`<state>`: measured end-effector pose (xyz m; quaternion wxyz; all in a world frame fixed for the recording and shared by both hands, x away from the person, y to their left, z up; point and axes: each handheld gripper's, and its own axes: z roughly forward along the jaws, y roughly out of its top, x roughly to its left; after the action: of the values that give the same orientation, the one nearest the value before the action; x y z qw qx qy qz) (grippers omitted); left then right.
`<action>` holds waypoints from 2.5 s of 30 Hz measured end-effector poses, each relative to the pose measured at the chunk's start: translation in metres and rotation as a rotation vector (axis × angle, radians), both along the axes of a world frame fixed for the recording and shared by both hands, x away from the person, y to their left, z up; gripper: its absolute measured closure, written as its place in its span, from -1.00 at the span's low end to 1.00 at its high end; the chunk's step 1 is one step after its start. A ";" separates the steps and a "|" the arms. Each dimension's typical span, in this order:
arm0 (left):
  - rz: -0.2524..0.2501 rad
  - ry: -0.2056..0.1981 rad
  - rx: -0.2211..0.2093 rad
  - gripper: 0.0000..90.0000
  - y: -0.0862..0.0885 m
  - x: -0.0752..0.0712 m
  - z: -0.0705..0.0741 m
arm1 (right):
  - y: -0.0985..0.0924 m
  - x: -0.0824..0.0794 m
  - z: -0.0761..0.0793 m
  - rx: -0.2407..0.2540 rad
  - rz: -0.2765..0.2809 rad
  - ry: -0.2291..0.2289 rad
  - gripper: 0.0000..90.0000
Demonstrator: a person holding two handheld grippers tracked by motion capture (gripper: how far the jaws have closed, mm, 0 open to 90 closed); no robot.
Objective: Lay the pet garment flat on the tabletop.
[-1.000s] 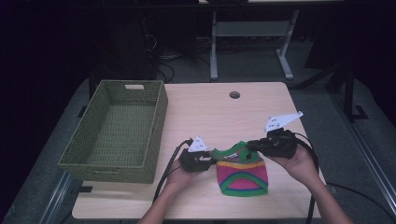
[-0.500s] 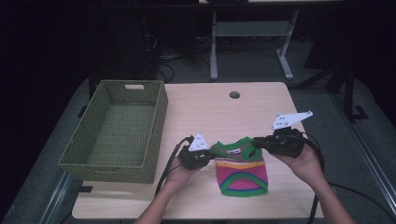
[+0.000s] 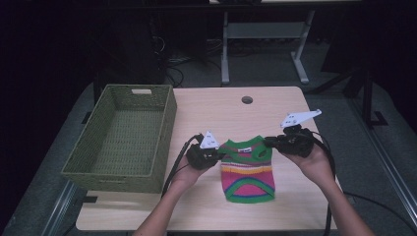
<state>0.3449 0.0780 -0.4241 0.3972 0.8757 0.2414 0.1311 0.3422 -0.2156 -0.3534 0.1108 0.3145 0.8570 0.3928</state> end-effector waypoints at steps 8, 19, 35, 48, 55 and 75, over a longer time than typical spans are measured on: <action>0.026 0.022 0.031 0.83 -0.004 0.012 -0.007 | 0.005 0.024 -0.012 -0.023 -0.044 0.028 0.85; 0.059 0.046 0.027 0.82 -0.007 0.023 -0.016 | 0.002 0.042 -0.028 -0.018 -0.079 0.062 0.84; 0.081 0.063 0.024 0.82 -0.009 0.031 -0.022 | 0.004 0.047 -0.034 -0.028 -0.094 0.063 0.82; 0.145 0.069 0.043 0.43 -0.015 0.039 -0.020 | -0.005 0.059 -0.040 -0.014 -0.170 0.056 0.29; 0.150 0.078 0.044 0.30 -0.012 0.039 -0.018 | -0.011 0.056 -0.046 -0.023 -0.170 0.092 0.24; 0.099 0.110 0.022 0.29 -0.016 0.025 -0.023 | -0.011 0.046 -0.078 0.011 -0.101 0.217 0.26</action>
<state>0.3701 0.0622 -0.4469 0.3666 0.8729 0.3044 0.1050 0.3885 -0.2261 -0.4313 0.0355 0.3987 0.8449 0.3549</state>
